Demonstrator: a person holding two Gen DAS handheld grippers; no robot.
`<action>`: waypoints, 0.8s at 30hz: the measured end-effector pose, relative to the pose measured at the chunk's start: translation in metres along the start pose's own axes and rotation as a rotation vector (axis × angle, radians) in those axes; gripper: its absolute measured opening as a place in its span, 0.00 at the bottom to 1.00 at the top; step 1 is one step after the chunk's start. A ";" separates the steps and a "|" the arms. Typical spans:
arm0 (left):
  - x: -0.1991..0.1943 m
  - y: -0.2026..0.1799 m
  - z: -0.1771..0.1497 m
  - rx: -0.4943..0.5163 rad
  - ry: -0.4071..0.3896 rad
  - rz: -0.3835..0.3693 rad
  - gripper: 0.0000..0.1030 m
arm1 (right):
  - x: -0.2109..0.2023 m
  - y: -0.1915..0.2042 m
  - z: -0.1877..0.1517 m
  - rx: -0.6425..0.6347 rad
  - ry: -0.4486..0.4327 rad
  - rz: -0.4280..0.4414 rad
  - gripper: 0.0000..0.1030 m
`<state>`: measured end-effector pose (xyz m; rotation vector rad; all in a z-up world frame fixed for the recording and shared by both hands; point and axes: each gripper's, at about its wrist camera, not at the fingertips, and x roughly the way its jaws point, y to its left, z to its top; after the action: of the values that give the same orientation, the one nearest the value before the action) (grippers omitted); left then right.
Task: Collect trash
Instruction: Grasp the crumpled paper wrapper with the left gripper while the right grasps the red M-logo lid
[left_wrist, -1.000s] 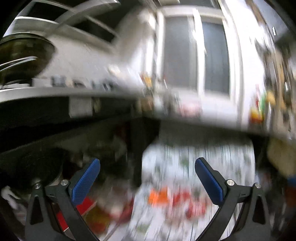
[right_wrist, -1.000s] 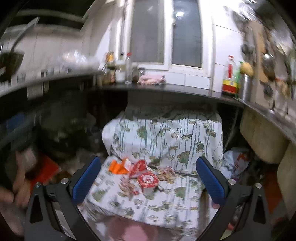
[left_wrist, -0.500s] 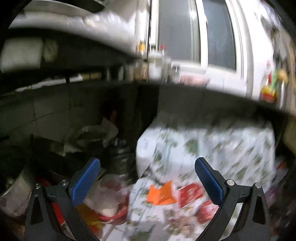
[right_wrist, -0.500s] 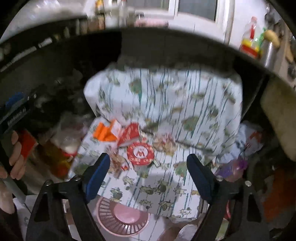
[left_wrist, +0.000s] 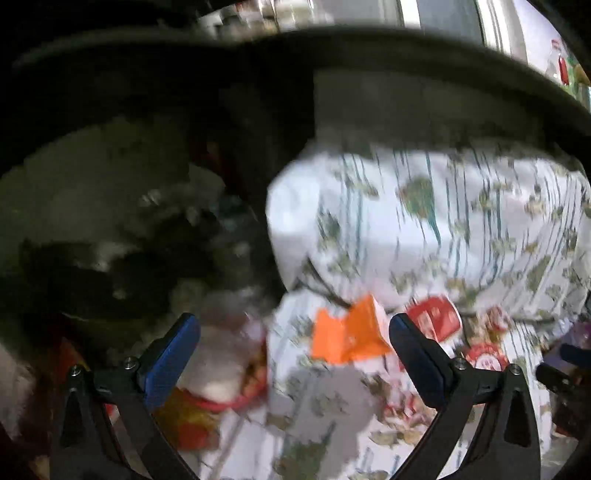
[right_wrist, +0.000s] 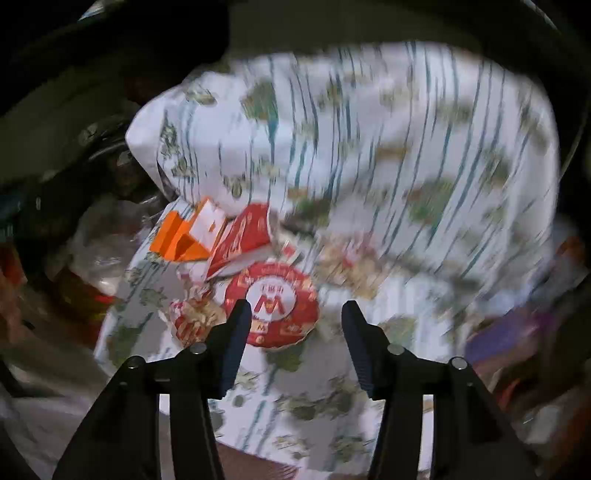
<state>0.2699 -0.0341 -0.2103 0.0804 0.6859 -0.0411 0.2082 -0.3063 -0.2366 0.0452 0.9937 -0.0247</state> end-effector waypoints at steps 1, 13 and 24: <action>0.008 -0.002 -0.001 -0.010 0.026 -0.005 1.00 | 0.009 -0.010 0.003 0.054 0.024 0.028 0.54; 0.109 -0.046 -0.020 -0.089 0.548 -0.253 0.97 | 0.065 -0.085 0.017 0.378 0.164 0.081 0.72; 0.150 -0.096 -0.083 -0.045 0.808 -0.294 0.84 | 0.044 -0.078 0.024 0.268 0.051 0.024 0.86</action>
<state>0.3270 -0.1240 -0.3751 -0.0544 1.5020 -0.2864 0.2491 -0.3857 -0.2631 0.3047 1.0358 -0.1353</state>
